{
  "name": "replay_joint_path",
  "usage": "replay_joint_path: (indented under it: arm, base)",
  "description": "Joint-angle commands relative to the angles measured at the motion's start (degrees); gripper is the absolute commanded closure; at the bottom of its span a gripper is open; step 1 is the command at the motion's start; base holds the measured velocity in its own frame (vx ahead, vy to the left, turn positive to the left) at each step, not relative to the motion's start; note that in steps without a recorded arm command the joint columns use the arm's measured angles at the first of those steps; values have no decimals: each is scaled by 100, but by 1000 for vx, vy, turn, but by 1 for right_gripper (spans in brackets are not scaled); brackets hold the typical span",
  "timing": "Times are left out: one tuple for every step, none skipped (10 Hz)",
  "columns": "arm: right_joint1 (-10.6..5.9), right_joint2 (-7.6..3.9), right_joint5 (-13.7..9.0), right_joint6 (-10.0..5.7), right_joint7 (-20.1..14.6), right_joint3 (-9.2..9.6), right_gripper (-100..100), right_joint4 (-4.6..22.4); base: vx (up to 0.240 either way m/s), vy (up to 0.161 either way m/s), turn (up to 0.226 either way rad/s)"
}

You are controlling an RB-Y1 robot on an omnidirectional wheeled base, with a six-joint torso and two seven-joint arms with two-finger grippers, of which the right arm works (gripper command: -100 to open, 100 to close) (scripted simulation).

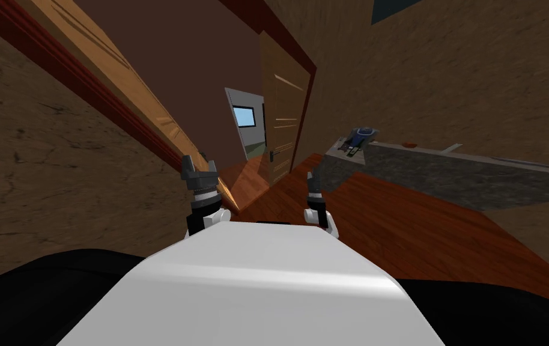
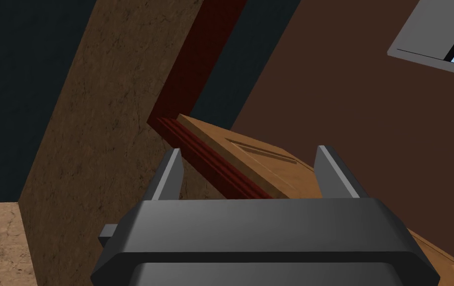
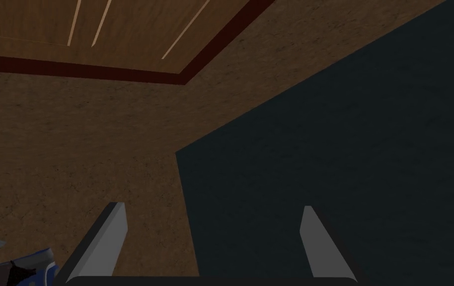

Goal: Push the door open

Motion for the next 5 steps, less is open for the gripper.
replay_joint_path:
  arm:
    - [-111, -41, 6, 42, -41, 36, -100, 175]
    - [-164, -60, 9, 55, -57, 52, -100, 263]
    - [-219, -77, 11, 69, -73, 69, -100, 354]
    - [-277, -91, 14, 84, -91, 88, -100, 450]
    - [-335, -105, 18, 98, -108, 106, -100, 547]
  base:
    - [137, -79, 109]
    - [106, -65, 66]
    - [74, -60, 60]
    - [75, -60, 84]
    - [84, -51, 72]
